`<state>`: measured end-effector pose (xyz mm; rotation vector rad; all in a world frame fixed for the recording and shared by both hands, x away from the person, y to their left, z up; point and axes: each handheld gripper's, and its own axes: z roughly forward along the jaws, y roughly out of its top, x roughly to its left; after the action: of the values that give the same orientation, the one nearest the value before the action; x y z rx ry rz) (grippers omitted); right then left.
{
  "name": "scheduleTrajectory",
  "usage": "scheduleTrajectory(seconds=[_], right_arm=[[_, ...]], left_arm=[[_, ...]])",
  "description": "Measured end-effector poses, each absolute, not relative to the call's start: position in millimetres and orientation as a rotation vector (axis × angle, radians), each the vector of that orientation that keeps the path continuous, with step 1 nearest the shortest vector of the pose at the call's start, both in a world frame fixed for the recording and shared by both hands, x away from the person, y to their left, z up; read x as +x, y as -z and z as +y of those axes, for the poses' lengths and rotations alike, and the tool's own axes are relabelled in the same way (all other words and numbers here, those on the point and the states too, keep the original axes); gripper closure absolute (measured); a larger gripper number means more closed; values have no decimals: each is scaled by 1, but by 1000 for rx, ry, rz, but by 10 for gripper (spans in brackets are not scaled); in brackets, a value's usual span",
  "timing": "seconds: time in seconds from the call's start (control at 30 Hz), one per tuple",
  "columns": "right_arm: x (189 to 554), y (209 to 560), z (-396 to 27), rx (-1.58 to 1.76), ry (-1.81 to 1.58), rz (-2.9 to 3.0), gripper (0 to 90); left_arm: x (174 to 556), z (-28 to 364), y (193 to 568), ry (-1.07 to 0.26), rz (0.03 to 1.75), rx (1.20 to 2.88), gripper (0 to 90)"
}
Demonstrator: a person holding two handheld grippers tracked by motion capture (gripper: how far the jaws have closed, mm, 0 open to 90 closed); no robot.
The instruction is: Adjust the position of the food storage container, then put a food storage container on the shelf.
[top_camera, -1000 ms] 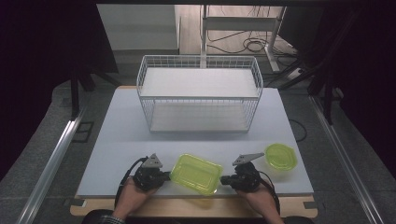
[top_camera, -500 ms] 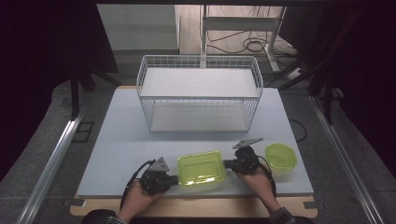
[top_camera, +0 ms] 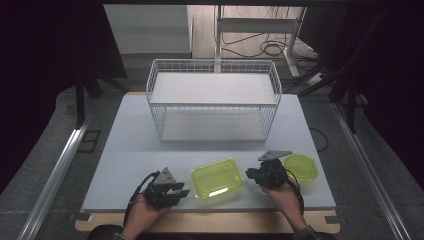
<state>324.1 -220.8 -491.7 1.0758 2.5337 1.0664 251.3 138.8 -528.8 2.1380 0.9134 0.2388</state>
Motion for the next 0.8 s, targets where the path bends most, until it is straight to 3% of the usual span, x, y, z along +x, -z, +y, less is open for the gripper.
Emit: scheduleTrajectory(seconds=[0.07,0.17,0.2,0.23,0.27,0.33,0.63,0.8], right_arm=[[318,487,-226,1065,-1088,2513,736],[309,484,-232,1066,-1137,2461,570],[304,484,-235,1066,-1163,2432,413],[304,484,-235,1066,-1163,2432,413],[302,485,-236,1058,-1170,2421,345],[297,490,-239,1053,-1171,2418,215],[297,498,-236,1087,-1220,2449,88],[297,499,-235,1101,-1222,2447,80]], left_arm=[[247,142,528,-281,919,2129,469],[242,146,528,-333,936,2120,268],[241,147,527,-347,957,2117,102],[240,147,527,-365,989,2116,102],[240,148,527,-382,1011,2118,32],[238,150,526,-396,1005,2125,0],[239,154,529,-380,975,2089,8],[239,154,531,-414,942,2095,27]])
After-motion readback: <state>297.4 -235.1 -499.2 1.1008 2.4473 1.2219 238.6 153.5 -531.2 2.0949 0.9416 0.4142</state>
